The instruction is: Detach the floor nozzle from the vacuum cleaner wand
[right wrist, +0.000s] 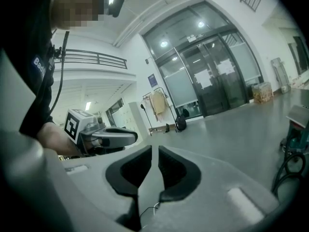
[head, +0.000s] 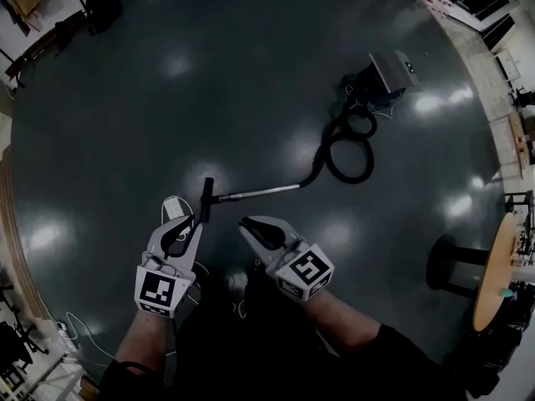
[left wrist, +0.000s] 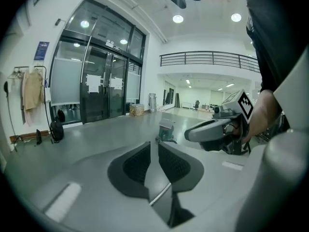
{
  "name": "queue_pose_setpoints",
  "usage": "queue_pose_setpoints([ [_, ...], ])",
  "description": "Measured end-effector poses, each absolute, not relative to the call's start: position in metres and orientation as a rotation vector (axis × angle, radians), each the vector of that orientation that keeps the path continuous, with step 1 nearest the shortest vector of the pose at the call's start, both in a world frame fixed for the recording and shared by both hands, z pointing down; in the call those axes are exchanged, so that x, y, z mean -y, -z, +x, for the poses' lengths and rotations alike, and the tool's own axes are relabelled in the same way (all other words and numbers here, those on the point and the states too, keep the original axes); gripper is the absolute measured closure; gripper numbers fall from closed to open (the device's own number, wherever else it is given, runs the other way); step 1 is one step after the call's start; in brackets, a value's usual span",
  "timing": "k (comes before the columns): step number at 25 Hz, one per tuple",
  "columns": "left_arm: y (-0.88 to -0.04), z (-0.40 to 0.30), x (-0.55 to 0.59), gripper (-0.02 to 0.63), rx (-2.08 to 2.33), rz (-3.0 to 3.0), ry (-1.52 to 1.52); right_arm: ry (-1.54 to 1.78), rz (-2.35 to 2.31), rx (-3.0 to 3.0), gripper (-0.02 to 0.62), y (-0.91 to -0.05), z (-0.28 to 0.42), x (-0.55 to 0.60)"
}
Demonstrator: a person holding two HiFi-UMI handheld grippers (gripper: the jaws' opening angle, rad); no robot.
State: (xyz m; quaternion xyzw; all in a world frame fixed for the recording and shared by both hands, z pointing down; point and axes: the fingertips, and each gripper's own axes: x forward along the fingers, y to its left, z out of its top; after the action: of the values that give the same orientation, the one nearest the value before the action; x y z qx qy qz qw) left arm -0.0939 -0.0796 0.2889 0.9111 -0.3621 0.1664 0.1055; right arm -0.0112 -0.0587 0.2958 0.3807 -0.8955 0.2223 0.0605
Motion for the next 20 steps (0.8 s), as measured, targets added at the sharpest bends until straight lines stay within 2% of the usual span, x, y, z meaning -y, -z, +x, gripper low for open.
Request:
queue_pose_setpoints([
  [12, -0.357, -0.089, 0.092, 0.485, 0.914, 2.769, -0.646, -0.659, 1.143, 2.647, 0.535, -0.349, -0.018, 0.075],
  [20, -0.419, -0.074, 0.114, 0.462, 0.894, 2.829, -0.681, -0.639, 1.113, 2.61, 0.526, -0.42, -0.006, 0.093],
])
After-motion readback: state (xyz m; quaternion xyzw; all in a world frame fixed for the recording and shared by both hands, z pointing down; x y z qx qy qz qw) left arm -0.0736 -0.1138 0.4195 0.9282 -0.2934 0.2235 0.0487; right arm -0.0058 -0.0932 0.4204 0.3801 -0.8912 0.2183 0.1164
